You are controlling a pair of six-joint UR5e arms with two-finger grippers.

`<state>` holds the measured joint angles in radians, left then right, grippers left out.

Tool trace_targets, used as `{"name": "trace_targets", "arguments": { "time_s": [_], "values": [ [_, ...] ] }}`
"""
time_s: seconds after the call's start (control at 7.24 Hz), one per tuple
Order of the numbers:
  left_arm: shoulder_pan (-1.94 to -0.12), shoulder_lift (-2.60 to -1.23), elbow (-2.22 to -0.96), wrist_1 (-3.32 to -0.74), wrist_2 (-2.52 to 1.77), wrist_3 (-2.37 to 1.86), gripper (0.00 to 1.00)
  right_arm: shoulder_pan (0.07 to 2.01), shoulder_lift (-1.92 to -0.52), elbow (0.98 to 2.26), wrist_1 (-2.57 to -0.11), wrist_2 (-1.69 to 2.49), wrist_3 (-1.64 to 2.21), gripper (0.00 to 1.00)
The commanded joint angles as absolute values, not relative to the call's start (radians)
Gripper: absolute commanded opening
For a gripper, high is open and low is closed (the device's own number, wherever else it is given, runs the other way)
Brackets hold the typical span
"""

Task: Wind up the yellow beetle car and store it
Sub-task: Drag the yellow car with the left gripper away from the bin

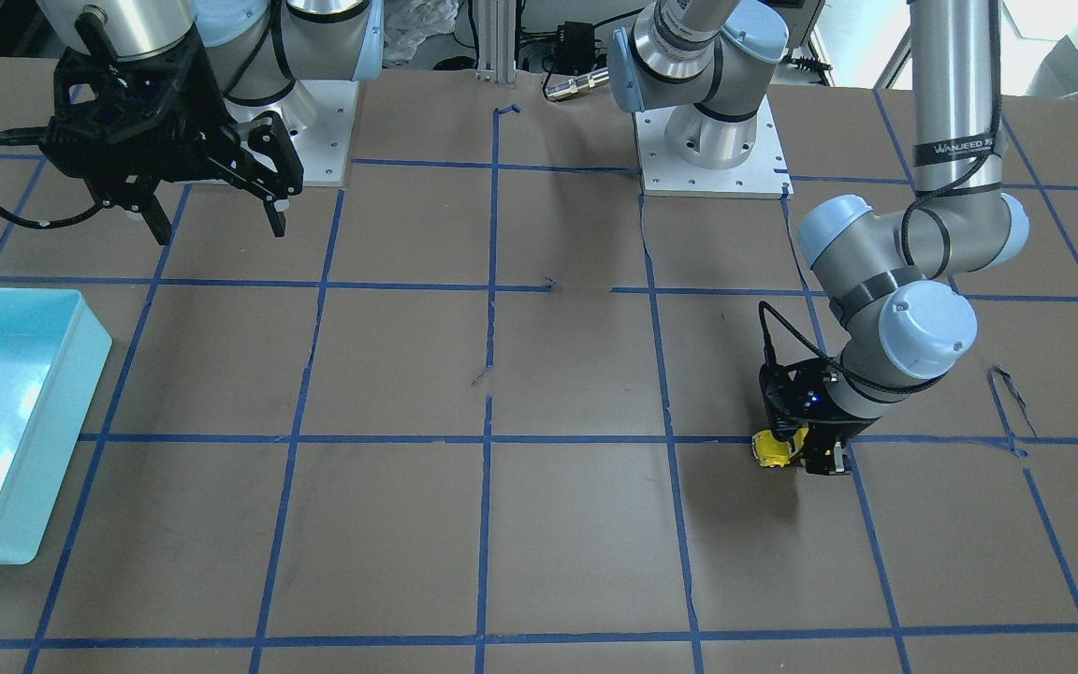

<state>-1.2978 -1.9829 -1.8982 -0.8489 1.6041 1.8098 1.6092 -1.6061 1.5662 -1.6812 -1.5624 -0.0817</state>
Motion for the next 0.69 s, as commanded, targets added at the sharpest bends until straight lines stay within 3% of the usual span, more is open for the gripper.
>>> {"name": "trace_targets", "arguments": {
  "time_s": [0.0,0.28,0.41,0.55],
  "values": [
    [-1.227,-1.983,-1.899,-0.85,1.605,1.915,0.3,1.609,-1.606,1.566,-1.681,-1.562,-0.081,1.0],
    [-1.169,-1.983,-1.901,-0.833,1.608,1.96,0.33,1.609,-1.606,1.566,-1.68,-1.562,-0.081,1.0],
    [-1.134,-1.985,-1.901,-0.815,1.608,2.02,0.52,1.609,-1.606,1.566,-1.68,-1.562,-0.081,1.0],
    [-1.125,-1.986,-1.899,-0.813,1.606,2.019,0.91,1.608,-1.606,1.566,-1.681,-1.563,-0.083,1.0]
  ]
}}
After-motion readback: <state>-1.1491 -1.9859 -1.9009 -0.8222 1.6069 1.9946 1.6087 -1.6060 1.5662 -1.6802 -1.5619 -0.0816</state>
